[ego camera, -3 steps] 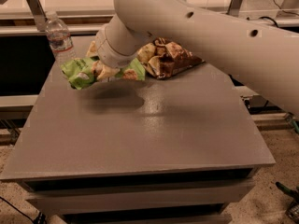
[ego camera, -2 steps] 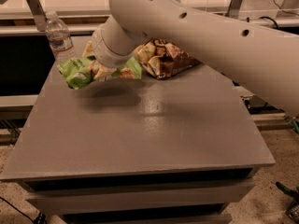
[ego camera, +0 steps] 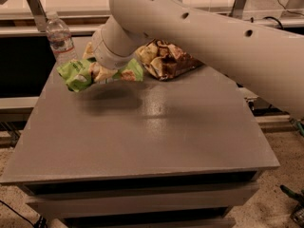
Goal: Move green rice chip bag near water bottle
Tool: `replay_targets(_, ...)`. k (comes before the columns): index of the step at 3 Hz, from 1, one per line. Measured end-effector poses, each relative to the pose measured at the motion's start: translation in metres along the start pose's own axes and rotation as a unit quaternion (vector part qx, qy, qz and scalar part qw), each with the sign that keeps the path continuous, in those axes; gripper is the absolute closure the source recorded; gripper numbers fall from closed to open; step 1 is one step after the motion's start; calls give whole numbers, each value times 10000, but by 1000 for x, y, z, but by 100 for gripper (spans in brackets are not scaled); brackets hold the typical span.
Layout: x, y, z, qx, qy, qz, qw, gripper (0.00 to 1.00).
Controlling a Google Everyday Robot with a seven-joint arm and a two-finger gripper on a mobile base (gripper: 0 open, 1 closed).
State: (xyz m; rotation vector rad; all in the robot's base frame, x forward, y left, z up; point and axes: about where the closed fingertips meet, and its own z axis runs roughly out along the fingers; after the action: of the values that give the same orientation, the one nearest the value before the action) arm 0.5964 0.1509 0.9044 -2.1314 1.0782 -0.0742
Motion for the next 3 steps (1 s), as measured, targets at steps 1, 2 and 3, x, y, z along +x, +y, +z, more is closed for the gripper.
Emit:
replay_targets(1, -2, 0, 0, -3, -4, -13, 10000, 36)
replay_targets(2, -3, 0, 0, -5, -7, -25, 10000, 13)
replay_targets(3, -5, 0, 0, -7, -10, -37, 10000, 0)
